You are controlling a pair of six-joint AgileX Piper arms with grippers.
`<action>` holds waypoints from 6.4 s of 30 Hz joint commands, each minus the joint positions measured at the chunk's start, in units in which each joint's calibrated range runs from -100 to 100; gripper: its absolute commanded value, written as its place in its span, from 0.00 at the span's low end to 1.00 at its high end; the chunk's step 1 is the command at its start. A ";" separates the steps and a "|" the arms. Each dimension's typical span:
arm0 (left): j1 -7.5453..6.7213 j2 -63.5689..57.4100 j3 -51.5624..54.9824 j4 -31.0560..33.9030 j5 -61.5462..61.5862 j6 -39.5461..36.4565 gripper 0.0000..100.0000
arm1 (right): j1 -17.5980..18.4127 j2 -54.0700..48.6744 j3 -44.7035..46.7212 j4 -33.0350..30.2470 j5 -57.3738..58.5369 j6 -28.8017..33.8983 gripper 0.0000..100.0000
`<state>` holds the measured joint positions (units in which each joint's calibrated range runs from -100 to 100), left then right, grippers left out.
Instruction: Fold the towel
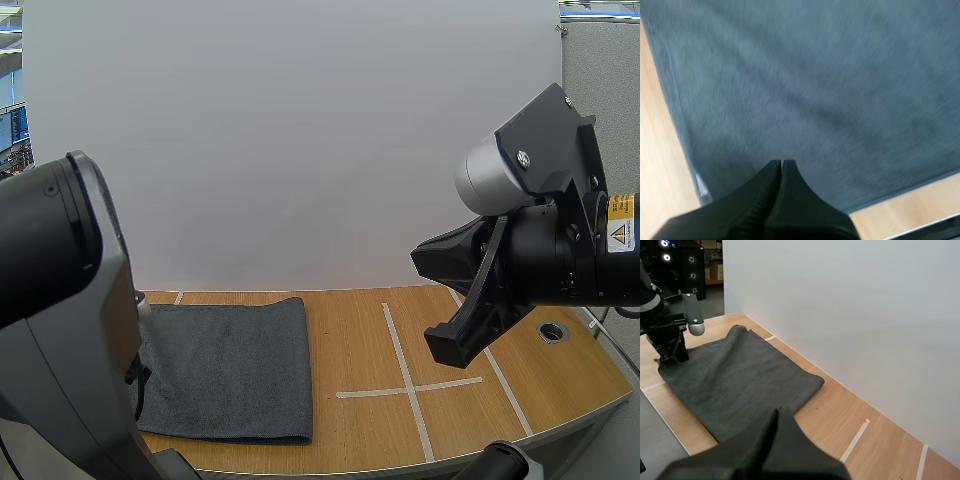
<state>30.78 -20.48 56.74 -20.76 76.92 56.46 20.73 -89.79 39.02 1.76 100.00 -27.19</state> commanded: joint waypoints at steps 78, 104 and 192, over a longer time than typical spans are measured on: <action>-1.03 34.37 -50.49 -17.85 23.08 -10.10 0.70 | -5.20 26.28 6.15 -0.50 -11.68 -4.20 0.00; -1.03 31.76 -50.49 -16.64 23.08 -10.14 0.70 | -8.37 75.02 1.84 3.96 -65.17 -3.36 0.00; -1.03 31.76 -50.49 -16.84 23.08 -10.14 0.00 | -11.41 112.76 -25.66 10.28 -67.38 -3.34 0.00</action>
<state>30.00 12.15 6.68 -36.82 99.04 46.29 11.48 24.79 13.35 14.41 27.23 -30.17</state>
